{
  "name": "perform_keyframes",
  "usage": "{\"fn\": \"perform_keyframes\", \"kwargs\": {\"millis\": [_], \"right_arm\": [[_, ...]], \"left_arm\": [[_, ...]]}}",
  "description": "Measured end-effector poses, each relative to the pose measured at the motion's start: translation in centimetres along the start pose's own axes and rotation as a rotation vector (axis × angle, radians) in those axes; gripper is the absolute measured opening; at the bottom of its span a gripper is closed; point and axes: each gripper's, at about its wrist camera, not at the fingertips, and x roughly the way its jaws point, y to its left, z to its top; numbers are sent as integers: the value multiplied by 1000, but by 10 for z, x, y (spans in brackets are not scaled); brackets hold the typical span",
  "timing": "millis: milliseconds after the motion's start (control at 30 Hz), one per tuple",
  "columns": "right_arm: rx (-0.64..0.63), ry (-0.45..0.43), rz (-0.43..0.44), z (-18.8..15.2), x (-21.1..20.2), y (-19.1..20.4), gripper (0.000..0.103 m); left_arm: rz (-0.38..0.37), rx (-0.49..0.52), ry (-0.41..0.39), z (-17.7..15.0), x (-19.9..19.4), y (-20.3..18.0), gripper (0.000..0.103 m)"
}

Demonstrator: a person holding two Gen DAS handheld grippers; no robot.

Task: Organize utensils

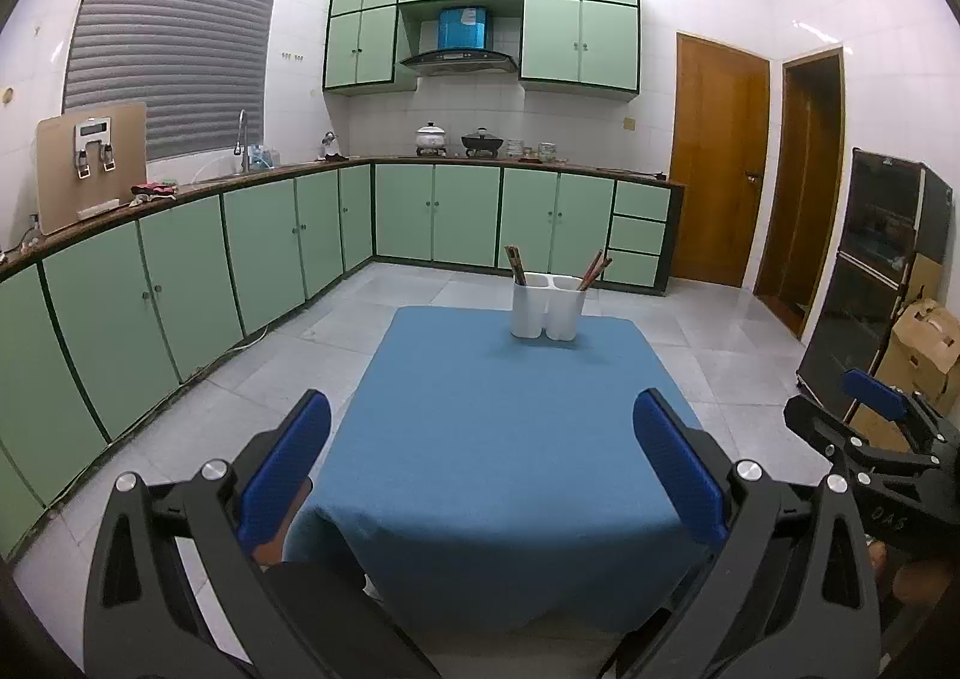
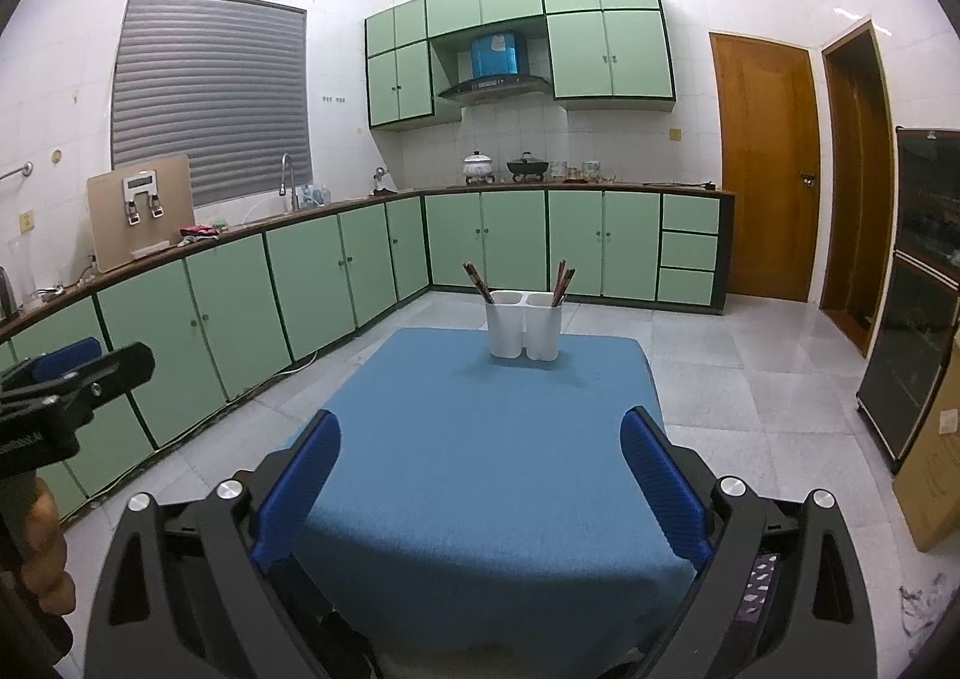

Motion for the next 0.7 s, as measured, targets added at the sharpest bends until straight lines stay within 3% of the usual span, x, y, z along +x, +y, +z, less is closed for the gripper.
{"fn": "perform_keyframes", "kwargs": {"millis": [700], "right_arm": [[9, -21, -7, 2, -7, 1, 93]], "left_arm": [[1, 0, -1, -4, -1, 0, 98]]}}
